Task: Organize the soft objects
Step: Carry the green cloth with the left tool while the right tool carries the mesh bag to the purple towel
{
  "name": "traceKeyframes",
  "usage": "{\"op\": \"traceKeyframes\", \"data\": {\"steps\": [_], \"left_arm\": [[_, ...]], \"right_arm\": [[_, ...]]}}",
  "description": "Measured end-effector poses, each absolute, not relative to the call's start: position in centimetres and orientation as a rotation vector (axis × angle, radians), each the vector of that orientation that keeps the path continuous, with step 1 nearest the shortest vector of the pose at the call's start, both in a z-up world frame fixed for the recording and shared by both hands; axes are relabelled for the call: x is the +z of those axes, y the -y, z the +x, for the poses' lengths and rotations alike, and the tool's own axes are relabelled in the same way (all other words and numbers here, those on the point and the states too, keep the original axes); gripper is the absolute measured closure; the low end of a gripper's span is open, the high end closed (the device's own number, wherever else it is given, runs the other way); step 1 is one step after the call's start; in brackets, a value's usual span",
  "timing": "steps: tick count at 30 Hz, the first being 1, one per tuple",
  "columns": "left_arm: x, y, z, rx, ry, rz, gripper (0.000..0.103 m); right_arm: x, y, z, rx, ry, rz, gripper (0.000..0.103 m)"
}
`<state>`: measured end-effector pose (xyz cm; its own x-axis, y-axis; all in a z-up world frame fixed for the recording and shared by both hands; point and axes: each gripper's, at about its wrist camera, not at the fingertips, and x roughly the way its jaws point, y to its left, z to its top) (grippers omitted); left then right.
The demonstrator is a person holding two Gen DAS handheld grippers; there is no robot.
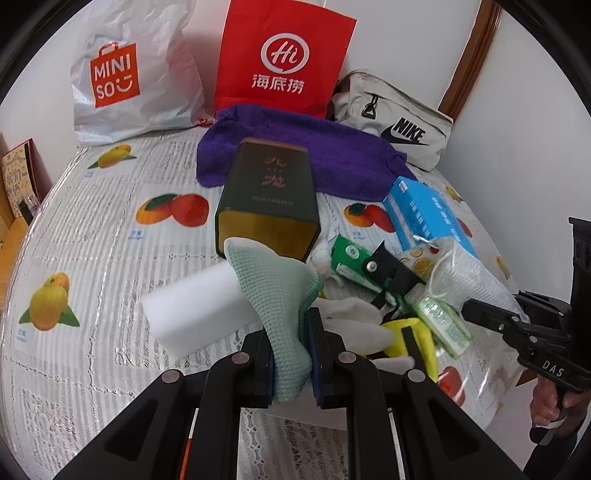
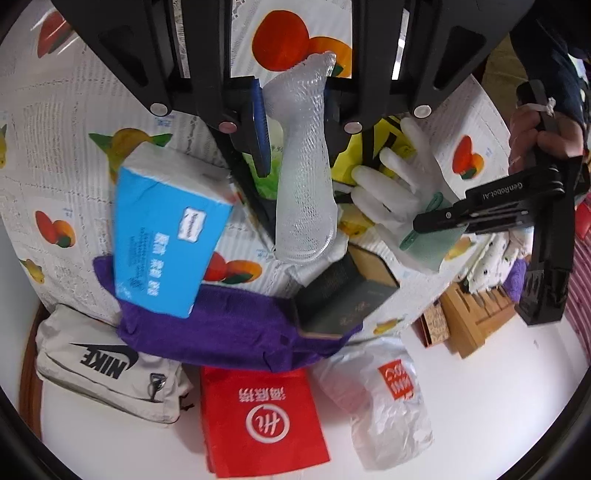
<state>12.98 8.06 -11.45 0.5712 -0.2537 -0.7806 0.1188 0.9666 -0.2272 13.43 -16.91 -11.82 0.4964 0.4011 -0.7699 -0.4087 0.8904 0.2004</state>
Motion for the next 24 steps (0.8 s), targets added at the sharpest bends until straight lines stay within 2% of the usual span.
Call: {"op": "traceKeyframes", "data": {"steps": [7,24], "left_arm": [[-9.4,-8.0,13.2,-0.238,-0.914,-0.171,0.089],[-4.0,-7.0,16.6,-0.261,-0.838,-0.15,0.089]], "right_arm": [[-9.9,18.1,13.5,0.498,-0.906,0.027,0.085],[-5.6,20.2,16.8,0.437,-0.828,0.041,0.085]]}}
